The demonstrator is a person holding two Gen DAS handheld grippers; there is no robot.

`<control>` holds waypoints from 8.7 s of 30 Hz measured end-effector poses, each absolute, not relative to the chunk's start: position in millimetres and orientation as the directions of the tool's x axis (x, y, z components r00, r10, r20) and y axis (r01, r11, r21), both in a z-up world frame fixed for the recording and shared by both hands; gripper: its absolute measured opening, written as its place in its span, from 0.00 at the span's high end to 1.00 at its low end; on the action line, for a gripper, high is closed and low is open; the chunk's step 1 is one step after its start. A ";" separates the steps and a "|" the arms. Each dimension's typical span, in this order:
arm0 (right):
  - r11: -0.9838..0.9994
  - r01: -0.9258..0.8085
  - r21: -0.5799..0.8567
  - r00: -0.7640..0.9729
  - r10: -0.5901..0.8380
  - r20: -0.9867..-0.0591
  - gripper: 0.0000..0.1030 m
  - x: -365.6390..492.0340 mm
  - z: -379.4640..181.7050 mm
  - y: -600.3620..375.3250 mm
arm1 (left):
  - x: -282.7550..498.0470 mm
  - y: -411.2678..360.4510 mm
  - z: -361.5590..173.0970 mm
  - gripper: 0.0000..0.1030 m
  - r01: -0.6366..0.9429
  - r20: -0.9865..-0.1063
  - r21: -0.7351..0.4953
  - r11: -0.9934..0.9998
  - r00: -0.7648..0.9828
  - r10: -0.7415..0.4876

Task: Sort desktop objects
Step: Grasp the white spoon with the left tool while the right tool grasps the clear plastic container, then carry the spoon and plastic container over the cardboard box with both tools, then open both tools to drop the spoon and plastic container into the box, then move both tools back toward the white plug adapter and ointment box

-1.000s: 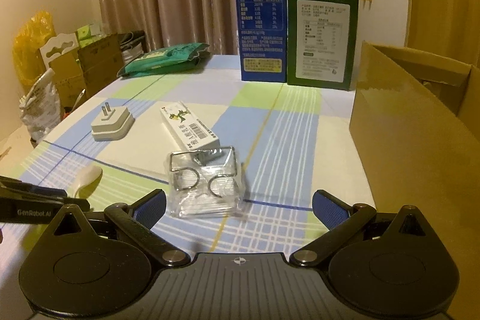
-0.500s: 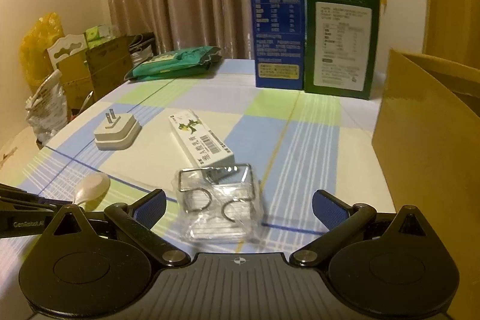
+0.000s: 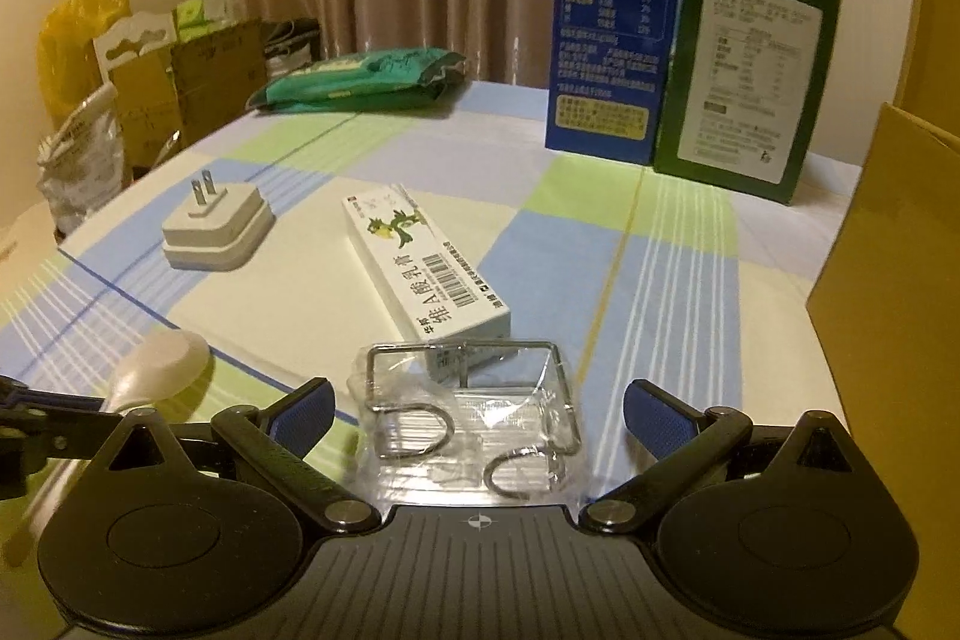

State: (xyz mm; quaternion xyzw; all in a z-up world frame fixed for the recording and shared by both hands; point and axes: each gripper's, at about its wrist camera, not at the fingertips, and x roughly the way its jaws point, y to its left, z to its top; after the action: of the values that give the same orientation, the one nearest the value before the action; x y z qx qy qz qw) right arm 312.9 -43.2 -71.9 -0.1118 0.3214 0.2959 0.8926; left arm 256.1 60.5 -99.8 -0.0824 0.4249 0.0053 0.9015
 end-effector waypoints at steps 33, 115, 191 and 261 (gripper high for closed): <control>0.925 -0.364 0.105 0.605 0.321 -0.728 0.40 139.0 -47.3 -198.4 | 176.0 -37.0 -104.7 0.95 0.226 -0.776 -0.097 0.969 0.593 -0.216; 0.968 -0.199 0.151 0.851 0.247 -0.463 0.40 121.8 107.4 -348.7 | 142.8 -195.2 51.9 0.96 0.386 -0.599 -0.215 0.897 0.673 -0.433; 0.955 -0.168 0.244 0.843 0.268 -0.466 0.06 183.4 94.4 -368.5 | 198.9 -174.7 29.2 0.49 0.275 -0.602 -0.237 0.932 0.711 -0.363; 0.815 -0.573 0.083 0.604 0.489 -0.629 0.02 178.9 36.3 -129.9 | 178.3 72.8 -22.6 0.01 -0.091 -0.640 0.022 0.996 0.764 0.085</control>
State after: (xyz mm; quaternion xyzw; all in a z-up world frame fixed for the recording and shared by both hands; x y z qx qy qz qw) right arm 178.9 -129.9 36.3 -0.0635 0.3310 0.2974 0.8933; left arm 178.3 72.8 -22.6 -0.0050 0.3404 0.0468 0.9391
